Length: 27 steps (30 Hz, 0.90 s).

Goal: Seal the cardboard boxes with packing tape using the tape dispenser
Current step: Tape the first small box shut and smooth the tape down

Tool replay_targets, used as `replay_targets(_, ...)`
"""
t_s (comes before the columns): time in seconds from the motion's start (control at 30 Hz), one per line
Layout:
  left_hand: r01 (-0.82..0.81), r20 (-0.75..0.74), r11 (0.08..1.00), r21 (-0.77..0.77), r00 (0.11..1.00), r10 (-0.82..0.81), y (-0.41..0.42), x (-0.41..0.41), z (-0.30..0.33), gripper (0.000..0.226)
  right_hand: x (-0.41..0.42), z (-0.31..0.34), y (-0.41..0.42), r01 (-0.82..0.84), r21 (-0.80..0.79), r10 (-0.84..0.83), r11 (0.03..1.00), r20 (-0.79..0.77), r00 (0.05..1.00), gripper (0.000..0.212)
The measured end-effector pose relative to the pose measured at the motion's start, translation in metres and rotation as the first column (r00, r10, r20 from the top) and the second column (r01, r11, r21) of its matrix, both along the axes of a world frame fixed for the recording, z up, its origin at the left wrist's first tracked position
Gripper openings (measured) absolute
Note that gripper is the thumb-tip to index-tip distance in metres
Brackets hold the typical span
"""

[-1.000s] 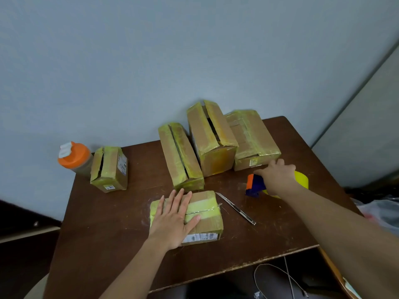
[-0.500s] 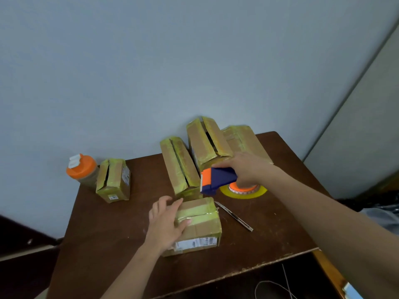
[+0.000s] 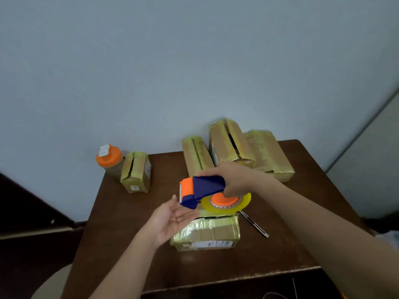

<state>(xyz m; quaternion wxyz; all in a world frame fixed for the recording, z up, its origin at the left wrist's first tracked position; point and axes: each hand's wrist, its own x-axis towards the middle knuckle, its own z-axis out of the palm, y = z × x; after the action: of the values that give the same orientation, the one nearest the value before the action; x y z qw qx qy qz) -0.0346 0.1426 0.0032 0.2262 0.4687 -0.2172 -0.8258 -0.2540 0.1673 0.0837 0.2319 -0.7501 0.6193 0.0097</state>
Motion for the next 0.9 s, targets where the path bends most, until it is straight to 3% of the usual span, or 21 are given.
replay_targets(0.1,-0.078,-0.101,0.994,0.076,0.991,0.086,-0.001,0.001,0.002,0.034,0.008,0.000,-0.002,-0.012,0.026,0.011,1.000,0.016,1.000,0.080)
replay_targets(0.23,-0.193,-0.156,0.979,0.060,0.967,0.200,-0.002,0.003,0.000,0.022,0.012,0.002,-0.001,-0.008,0.051,0.006,0.999,0.027,1.000,0.083)
replay_targets(0.47,-0.218,-0.044,0.975,0.053,0.975,0.220,-0.008,0.013,-0.011,0.014,0.012,0.009,0.001,-0.009,0.080,0.007,0.997,0.027,1.000,0.080)
replay_targets(0.9,-0.118,0.164,0.993,-0.007,0.979,0.118,-0.007,0.033,-0.005,0.011,0.024,-0.001,0.011,0.016,0.167,-0.010,0.986,-0.036,0.999,0.081)
